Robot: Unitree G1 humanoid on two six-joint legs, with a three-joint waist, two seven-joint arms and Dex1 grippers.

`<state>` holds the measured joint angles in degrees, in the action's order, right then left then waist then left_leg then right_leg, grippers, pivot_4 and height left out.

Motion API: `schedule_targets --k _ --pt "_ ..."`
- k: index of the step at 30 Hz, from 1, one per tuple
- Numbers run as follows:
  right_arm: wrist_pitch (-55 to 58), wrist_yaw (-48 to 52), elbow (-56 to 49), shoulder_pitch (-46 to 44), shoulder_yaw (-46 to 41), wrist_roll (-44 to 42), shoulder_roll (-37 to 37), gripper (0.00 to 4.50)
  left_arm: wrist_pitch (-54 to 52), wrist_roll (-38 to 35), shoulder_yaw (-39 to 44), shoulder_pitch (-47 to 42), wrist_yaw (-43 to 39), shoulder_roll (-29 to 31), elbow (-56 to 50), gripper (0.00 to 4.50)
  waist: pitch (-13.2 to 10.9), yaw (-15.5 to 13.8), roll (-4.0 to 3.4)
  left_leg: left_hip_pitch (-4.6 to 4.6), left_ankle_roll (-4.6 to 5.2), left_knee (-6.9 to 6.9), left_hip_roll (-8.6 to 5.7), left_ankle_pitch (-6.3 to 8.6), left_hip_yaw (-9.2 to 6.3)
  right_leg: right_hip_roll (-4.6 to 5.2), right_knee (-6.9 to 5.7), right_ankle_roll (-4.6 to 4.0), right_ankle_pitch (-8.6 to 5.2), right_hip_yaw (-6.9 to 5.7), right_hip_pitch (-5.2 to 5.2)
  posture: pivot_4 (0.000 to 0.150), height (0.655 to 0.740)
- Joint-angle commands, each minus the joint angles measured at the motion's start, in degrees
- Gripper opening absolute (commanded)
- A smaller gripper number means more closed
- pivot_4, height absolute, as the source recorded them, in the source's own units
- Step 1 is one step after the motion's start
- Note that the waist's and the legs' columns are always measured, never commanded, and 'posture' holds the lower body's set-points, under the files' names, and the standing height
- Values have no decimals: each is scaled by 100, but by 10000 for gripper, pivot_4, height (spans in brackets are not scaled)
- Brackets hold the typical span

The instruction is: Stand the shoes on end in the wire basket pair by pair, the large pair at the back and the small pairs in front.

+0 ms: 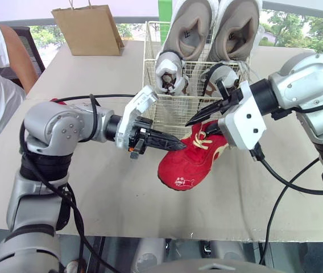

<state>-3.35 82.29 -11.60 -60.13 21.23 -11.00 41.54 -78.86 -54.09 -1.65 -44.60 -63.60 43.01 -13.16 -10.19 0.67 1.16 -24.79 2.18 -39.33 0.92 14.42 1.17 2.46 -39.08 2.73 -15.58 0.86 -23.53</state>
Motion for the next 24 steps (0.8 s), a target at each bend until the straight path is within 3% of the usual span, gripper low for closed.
schedule_targets --k 1,8,9,10,16,24 --pt "-237 -18 204 -203 -232 20 -116 9070 68 -307 295 13 156 -26 -394 0 0 0 0 0 0 0 -1 0 0 0 0 0 0 -2 1 1500 7400" --pt "-314 51 519 -200 -275 64 -126 9070 344 -317 646 347 671 -147 -704 0 0 5 0 2 0 0 -1 0 1 0 -1 0 1 -4 0 1500 7400" --pt "-131 57 526 -200 -320 28 -69 15092 497 -258 679 469 713 -145 -812 0 0 5 0 2 0 0 -1 0 2 0 -1 0 1 -3 0 1500 7400" --pt "73 65 514 -203 -358 -24 -19 17202 625 -230 709 578 736 -141 -911 0 0 5 0 2 -1 0 -1 0 2 0 -1 0 1 -2 0 1500 7400" --pt "846 49 310 -231 -497 -94 200 44466 1124 -218 890 961 1009 -209 -1208 0 0 -2 0 1 -1 2 -2 0 -2 7 0 -1 1 5 1 1500 7400" --pt "2878 -594 229 -123 -1512 -601 978 44466 1720 -451 1430 1473 1645 -581 -1625 0 0 -14 0 -1 0 6 -7 0 -3 18 4 -1 1 3 1 1500 7400"
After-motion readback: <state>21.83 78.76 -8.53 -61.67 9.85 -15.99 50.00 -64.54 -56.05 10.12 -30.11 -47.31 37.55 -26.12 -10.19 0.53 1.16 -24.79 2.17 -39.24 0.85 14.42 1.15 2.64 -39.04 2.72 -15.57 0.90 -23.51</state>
